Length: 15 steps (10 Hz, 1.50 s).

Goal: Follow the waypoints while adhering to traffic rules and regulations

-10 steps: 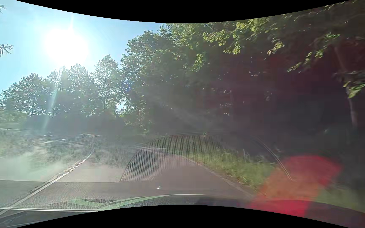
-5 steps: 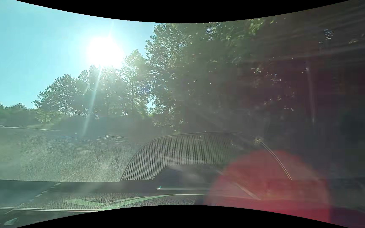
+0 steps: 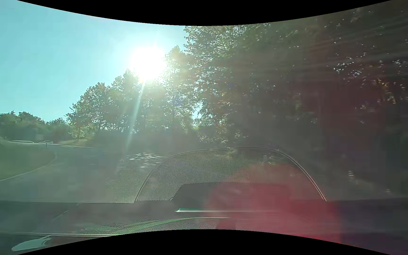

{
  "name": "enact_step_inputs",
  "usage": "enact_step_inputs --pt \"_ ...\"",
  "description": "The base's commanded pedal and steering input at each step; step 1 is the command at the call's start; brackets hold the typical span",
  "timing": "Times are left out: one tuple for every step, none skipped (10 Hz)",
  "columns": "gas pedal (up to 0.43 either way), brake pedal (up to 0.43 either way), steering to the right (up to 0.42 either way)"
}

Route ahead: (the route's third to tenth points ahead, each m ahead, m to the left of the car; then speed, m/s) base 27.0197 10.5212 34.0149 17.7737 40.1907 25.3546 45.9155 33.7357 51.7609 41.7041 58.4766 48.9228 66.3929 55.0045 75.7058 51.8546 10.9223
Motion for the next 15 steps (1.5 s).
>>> enact_step_inputs --pt "0.26 0.0 -0.11" --pt "0.26 0.0 -0.112" --pt "0.26 0.0 -0.114" --pt "0.26 0.0 -0.115" --pt "0.26 0.0 -0.116" --pt "0.26 0.0 -0.116" --pt "0.26 0.0 -0.118" --pt "0.26 0.0 -0.118" --pt "0.26 0.0 -0.12" --pt "0.26 0.0 -0.121" --pt "0.26 0.0 -0.121" --pt "0.26 0.0 -0.121" --pt "0.26 0.0 -0.121" --pt "0.26 0.0 -0.121" --pt "0.26 0.0 -0.121"
